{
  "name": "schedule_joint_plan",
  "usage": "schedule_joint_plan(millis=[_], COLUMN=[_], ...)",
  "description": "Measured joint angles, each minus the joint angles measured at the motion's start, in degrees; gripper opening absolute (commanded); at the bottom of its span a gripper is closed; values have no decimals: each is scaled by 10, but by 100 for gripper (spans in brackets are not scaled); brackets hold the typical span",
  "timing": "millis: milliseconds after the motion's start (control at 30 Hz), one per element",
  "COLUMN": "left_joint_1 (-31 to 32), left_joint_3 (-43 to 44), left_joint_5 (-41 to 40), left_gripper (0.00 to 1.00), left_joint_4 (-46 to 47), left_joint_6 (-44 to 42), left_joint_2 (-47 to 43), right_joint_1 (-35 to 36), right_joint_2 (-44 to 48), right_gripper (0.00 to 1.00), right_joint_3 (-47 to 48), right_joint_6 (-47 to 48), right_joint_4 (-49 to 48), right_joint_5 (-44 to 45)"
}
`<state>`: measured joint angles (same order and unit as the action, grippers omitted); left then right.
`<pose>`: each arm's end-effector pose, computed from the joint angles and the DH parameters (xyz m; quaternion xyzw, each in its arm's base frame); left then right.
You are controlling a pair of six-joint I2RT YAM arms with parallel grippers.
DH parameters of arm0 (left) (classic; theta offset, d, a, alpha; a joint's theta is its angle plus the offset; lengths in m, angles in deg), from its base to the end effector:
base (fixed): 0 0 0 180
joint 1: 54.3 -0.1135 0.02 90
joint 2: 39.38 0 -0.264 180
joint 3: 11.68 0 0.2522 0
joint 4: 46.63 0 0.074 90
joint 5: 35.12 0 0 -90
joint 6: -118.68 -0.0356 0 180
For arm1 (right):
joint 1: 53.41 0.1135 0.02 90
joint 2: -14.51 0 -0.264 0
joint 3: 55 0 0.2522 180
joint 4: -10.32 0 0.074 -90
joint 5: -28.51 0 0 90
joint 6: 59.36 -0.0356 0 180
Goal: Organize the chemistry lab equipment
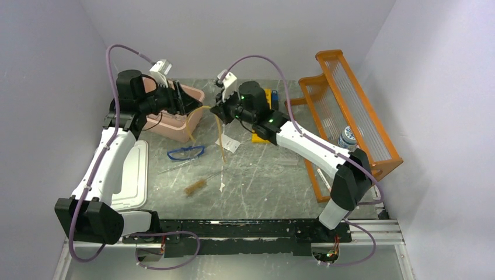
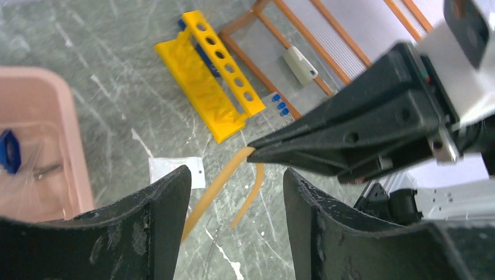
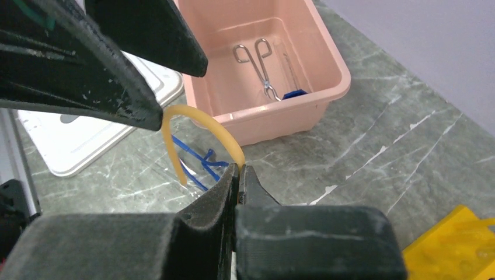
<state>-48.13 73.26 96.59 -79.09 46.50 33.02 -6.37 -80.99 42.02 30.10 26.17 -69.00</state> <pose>0.2767 -0.0537 0.3856 0.1257 0.7819 -0.3966 0.4642 0.2714 0.2983 0.3559 -0.3480 0.7082 0.2942 0.5392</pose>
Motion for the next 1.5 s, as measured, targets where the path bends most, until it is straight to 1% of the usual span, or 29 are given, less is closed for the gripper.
schedule_joint_plan(millis=[100, 133, 233, 333, 433, 467, 667, 700, 733, 767, 800, 867, 1000, 1133, 1233, 1433, 1500], left_joint_1=[9, 11, 14, 16, 23, 26, 45, 48, 50, 51, 52, 52, 51, 51, 53, 57, 61], left_joint_3=[-1, -2, -6, -4, 4, 7, 37, 42, 45, 49, 51, 53, 54, 63, 63, 56, 50], left_joint_5=[28, 36, 60, 75, 84, 87, 111, 114, 116, 120, 122, 123, 104, 93, 105, 200, 220], left_gripper=[64, 63, 53, 49, 42, 38, 6, 5, 6, 13, 23, 40, 52, 58, 59, 61, 62], left_joint_4=[19, 29, 49, 50, 39, 37, 10, 4, 1, -2, -3, -5, -20, -43, -61, -51, -42], left_joint_6=[-25, -32, -46, -66, -89, -94, -130, -135, -142, -150, -157, -170, -199, -233, -254, -269, -267], left_joint_2=[2, 2, 8, 26, 53, 59, 83, 84, 85, 85, 85, 85, 85, 81, 68, 42, 42], right_joint_1=[-30, -37, -54, -61, -62, -62, -63, -64, -65, -65, -66, -67, -74, -86, -105, -133, -134], right_joint_2=[15, 19, 25, 24, 18, 15, -2, -4, -6, -7, -8, -8, -8, -8, -8, -8, -8], right_gripper=[0, 0, 0, 0, 0, 0, 0, 0, 0, 0, 0, 0, 0, 0, 0, 0, 0], right_joint_3=[0, 0, 2, 16, 40, 49, 76, 78, 79, 80, 80, 81, 85, 85, 85, 94, 102], right_joint_6=[13, 18, 27, 36, 45, 49, 59, 59, 59, 59, 59, 60, 60, 60, 64, 76, 84], right_joint_4=[5, 8, 16, 36, 56, 60, 68, 70, 71, 73, 74, 76, 91, 97, 103, 136, 151], right_joint_5=[-66, -82, -126, -167, -196, -204, -234, -238, -240, -243, -247, -252, -272, -289, -292, -318, -329])
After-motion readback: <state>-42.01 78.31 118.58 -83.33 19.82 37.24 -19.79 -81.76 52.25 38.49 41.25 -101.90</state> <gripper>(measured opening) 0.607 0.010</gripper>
